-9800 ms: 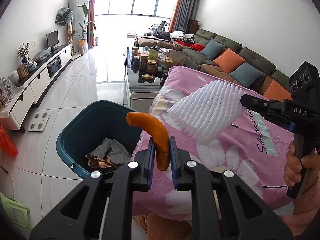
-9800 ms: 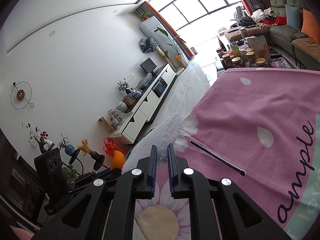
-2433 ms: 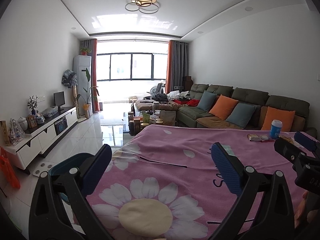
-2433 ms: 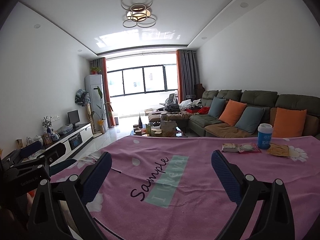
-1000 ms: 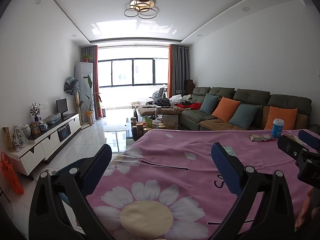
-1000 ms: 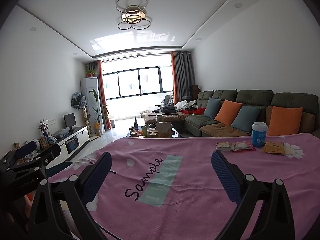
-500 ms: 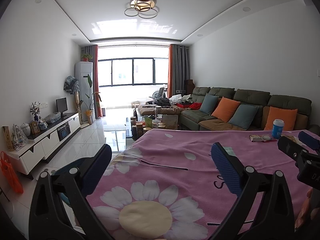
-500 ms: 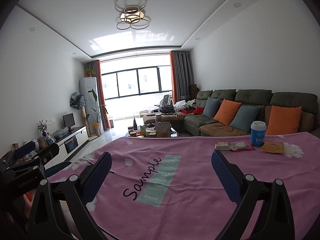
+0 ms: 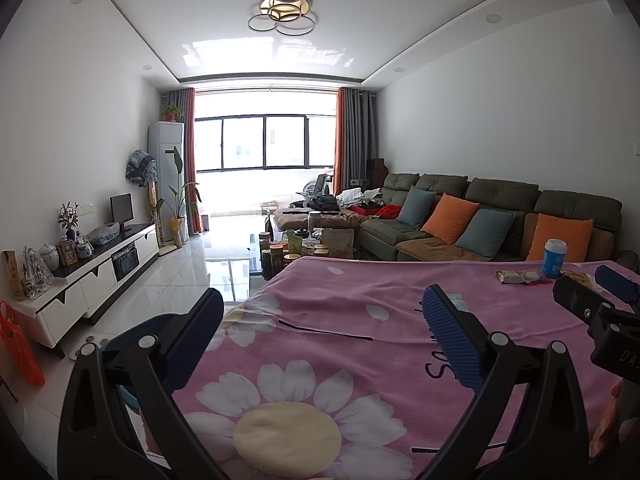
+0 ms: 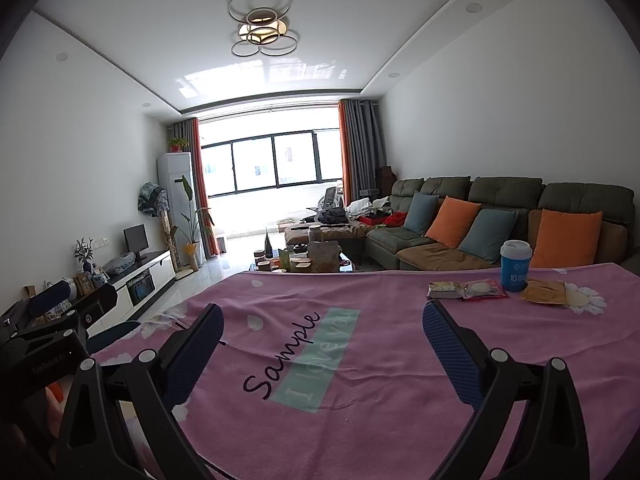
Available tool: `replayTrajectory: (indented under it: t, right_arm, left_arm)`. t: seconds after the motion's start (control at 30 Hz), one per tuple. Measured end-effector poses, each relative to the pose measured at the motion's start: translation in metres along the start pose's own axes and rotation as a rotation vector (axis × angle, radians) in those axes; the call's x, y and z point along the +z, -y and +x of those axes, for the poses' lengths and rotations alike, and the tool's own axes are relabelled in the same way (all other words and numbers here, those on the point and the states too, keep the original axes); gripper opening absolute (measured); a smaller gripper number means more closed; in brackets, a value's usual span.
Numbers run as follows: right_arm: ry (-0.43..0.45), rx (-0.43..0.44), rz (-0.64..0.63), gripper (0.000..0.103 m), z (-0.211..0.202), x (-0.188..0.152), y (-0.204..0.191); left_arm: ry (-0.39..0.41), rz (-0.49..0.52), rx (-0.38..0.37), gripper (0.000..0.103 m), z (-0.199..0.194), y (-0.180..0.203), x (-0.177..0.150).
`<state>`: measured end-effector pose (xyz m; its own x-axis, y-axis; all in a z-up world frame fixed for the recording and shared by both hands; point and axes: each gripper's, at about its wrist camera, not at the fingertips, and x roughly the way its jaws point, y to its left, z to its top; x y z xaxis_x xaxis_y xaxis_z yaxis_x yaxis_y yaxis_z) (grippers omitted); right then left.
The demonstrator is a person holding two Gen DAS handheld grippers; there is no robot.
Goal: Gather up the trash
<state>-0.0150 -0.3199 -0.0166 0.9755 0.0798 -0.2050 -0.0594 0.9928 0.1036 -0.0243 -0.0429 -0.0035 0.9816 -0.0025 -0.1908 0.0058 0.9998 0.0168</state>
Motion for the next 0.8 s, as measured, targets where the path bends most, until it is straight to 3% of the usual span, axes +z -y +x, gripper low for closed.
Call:
replayTrajectory:
  t: [0.63, 0.8]
  right_arm:
    - [0.001, -0.007, 0.005, 0.096, 0.003, -0.001, 0.008]
    - [-0.001, -0.020, 0.006, 0.096, 0.004, 0.000, 0.013]
  left_arm:
    - [-0.020, -0.009, -0.022, 0.098, 0.009, 0.000, 0.000]
    - [-0.059, 0.000, -0.050, 0.098, 0.020, 0.004, 0.002]
